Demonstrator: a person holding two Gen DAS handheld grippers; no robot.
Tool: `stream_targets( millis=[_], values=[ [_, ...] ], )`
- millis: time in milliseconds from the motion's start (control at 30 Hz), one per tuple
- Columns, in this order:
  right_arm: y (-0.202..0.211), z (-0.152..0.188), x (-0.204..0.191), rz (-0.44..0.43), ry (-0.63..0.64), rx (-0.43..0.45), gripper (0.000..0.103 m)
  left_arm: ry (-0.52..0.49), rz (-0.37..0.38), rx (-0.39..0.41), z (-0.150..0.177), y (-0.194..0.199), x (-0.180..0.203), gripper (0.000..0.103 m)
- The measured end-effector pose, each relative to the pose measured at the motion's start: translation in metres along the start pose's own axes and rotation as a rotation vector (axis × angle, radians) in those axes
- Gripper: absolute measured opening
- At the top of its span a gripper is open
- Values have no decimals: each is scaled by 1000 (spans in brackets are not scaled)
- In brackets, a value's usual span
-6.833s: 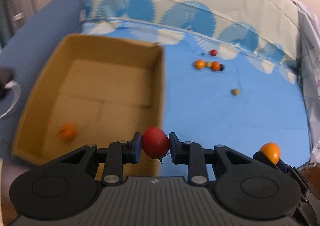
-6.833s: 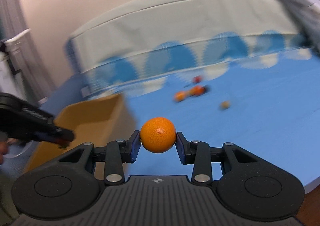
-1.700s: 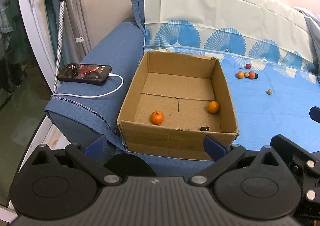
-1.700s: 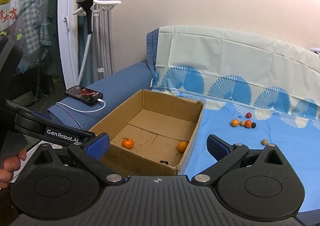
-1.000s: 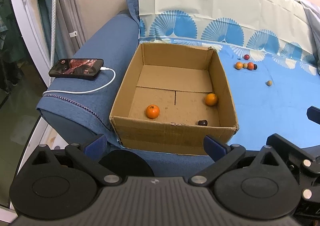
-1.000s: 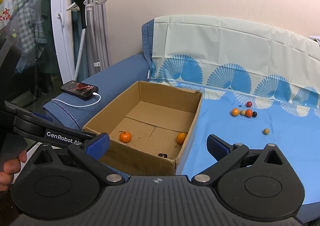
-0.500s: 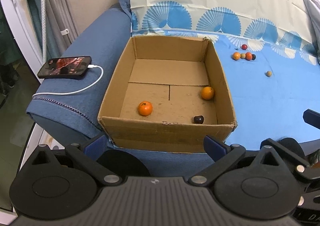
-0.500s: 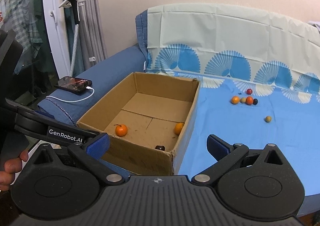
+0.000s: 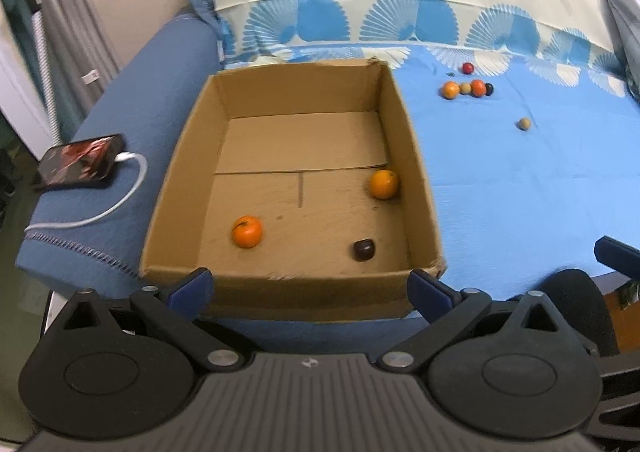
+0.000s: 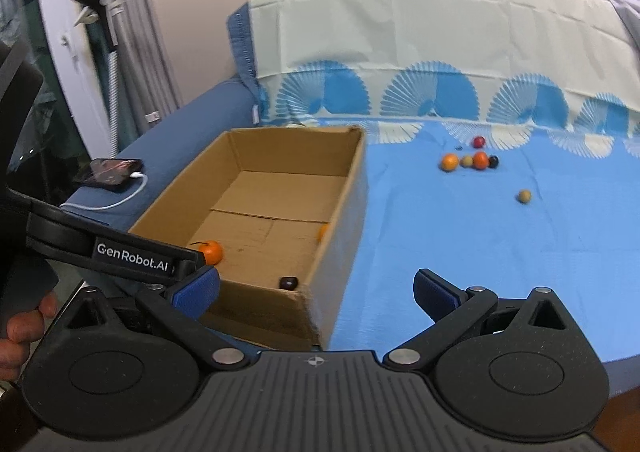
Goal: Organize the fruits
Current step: 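Move both tools toward the remaining fruits on the sheet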
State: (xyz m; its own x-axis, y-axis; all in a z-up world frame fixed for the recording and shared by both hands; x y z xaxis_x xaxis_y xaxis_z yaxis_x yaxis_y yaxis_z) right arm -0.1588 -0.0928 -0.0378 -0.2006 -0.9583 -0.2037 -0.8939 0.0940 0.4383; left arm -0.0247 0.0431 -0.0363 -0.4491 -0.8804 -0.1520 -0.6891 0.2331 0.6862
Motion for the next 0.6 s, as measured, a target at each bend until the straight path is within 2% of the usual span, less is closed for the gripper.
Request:
stream_targets(
  millis=[133, 333, 533, 600],
  values=[
    [-9, 0, 32, 53, -47, -8, 102, -19, 35, -19, -17, -18, 23, 103],
    [-25, -2, 94, 177, -140, -6, 102, -65, 82, 0, -59, -52, 68, 103],
    [-60, -15, 166, 310, -160, 34, 102, -37, 200, -67, -119, -117, 120, 103],
    [-76, -20, 192, 355, -166, 54, 102, -37, 208, -74, -138, -144, 137, 103]
  ],
)
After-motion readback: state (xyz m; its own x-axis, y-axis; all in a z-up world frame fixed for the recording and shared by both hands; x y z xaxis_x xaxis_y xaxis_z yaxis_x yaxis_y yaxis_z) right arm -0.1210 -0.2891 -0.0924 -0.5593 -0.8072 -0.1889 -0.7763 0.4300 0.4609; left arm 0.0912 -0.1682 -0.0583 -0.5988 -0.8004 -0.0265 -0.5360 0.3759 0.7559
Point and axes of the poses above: each gripper's, at about its wrist camera, not at the fingertips, and y roughly against the way its jaws point, x to its right, z to its underside, the point moved 1 cm from there along -y, roughly the way its jaws point, and after that the axes turned 11 degrees about x, right-handed, at the moved point
